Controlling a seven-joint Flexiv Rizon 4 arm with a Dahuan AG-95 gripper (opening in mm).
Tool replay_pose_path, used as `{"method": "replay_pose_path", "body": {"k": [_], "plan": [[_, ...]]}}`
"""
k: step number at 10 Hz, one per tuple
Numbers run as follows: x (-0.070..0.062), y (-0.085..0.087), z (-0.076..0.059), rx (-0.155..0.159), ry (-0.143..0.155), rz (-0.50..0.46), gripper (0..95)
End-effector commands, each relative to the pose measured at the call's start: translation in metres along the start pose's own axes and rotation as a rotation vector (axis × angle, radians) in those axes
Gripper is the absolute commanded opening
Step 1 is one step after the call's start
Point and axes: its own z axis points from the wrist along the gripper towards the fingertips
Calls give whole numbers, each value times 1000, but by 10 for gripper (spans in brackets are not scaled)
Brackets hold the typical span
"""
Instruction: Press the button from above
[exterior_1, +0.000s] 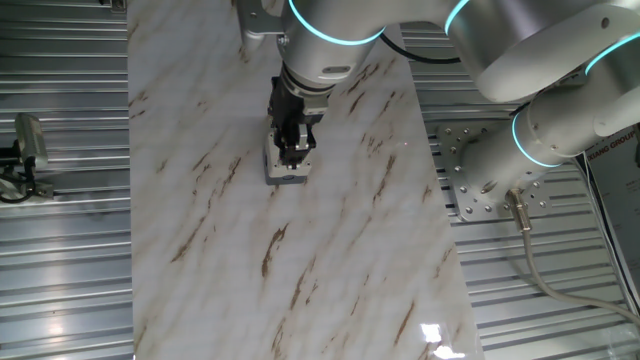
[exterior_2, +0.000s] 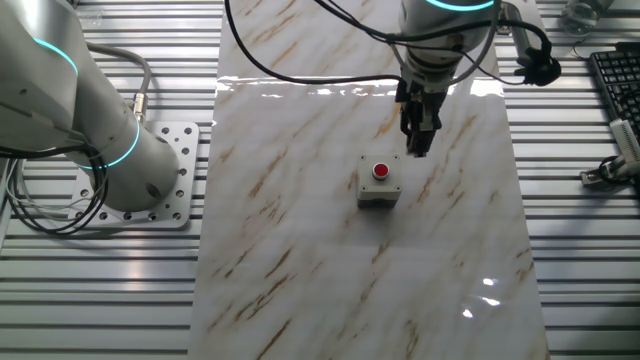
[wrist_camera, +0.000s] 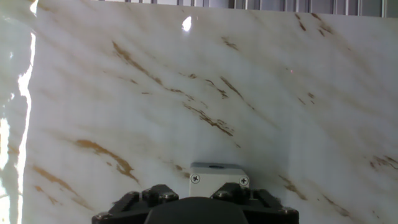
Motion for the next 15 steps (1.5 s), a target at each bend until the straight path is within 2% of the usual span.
{"method": "replay_pose_path", "body": {"k": [1,5,8,15], "plan": [[0,0,0,2,1,-3,950],[0,0,0,7,-1,-9,950],[1,-2,0,23,1,-30,950],[9,-17,2,21,0,-82,950]]}}
